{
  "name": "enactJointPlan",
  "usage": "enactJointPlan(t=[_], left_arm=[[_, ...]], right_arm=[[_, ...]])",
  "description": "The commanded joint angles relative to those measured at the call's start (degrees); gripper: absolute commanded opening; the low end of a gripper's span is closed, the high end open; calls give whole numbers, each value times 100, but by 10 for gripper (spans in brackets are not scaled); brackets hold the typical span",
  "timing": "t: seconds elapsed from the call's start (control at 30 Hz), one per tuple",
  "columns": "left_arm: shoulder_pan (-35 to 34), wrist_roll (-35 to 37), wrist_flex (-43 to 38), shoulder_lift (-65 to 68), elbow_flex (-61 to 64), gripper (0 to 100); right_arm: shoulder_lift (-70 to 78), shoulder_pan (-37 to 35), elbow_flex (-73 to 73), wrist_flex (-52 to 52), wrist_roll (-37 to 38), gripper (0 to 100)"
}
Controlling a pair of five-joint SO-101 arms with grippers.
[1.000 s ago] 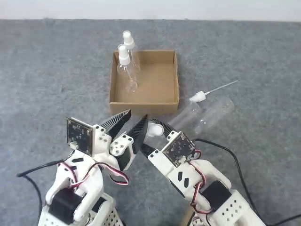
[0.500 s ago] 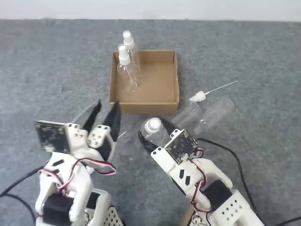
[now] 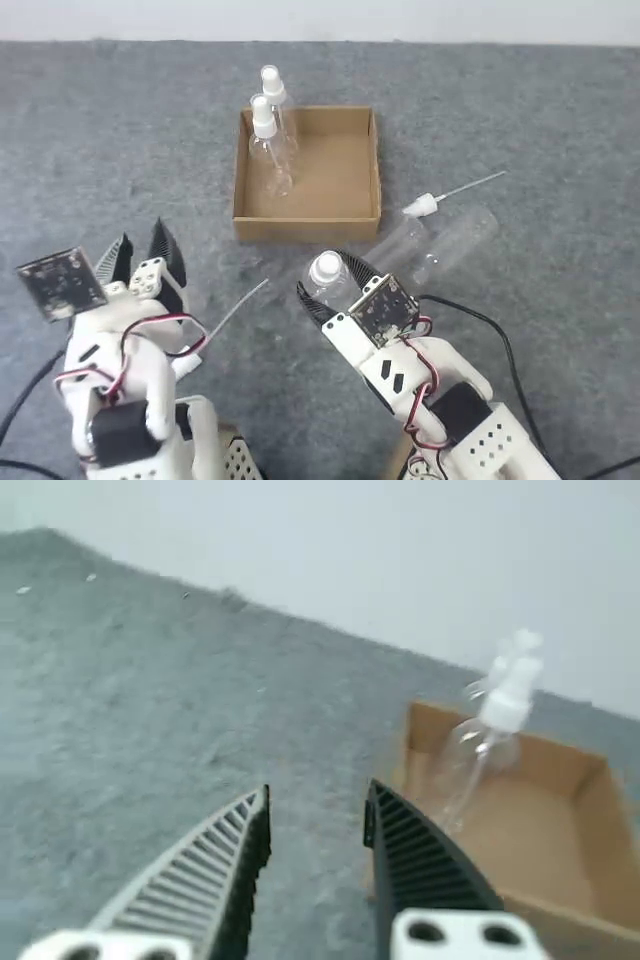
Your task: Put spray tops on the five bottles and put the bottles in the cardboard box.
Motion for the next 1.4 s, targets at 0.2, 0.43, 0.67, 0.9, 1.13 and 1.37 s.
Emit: enactJointPlan(t=[0.2, 0.43, 0.67, 0.9, 1.13, 1.37], left_arm=[[-870, 448, -765, -44, 1138, 148], [-879, 484, -800, -35, 1341, 148], [-897, 475, -1002, -35, 1666, 149], [-897, 466, -1029, -35, 1745, 149], [-905, 457, -1029, -35, 1754, 149], [-905, 457, -1037, -35, 1789, 149]], right_arm=[[-119, 57, -167, -163, 97, 7], [-66, 75, -431, -110, 114, 7], [-57, 75, -1134, 567, 114, 7], [-48, 75, -1820, 752, 519, 6], [-40, 40, -2312, 708, 686, 6], [892, 40, -2769, -136, 712, 6]])
